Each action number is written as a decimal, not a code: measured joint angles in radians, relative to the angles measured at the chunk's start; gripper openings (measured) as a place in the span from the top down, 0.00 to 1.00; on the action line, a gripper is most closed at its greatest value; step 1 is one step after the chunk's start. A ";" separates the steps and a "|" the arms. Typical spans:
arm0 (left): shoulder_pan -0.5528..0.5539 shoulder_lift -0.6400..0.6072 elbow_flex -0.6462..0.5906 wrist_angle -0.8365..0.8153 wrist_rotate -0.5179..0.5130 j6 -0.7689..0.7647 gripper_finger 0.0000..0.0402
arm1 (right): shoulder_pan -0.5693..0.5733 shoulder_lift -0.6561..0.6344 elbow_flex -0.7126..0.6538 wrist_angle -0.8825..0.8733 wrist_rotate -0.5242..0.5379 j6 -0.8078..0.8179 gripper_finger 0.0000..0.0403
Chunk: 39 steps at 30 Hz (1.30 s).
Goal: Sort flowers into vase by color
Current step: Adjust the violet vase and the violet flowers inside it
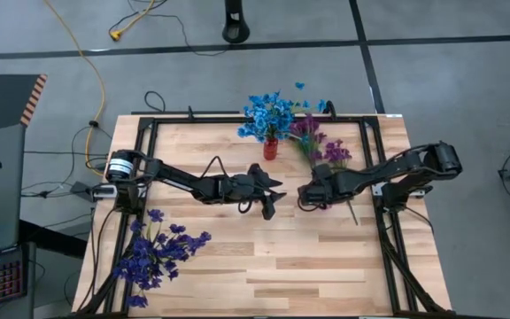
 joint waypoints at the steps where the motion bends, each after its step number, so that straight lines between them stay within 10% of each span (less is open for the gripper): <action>1: 0.000 -0.002 0.000 -0.002 -0.008 0.005 0.57 | 0.002 -0.013 0.000 -0.002 0.009 0.001 0.63; 39: 0.000 -0.068 0.000 -0.109 -0.094 0.034 0.57 | 0.225 -0.228 0.000 -0.257 0.389 0.319 0.63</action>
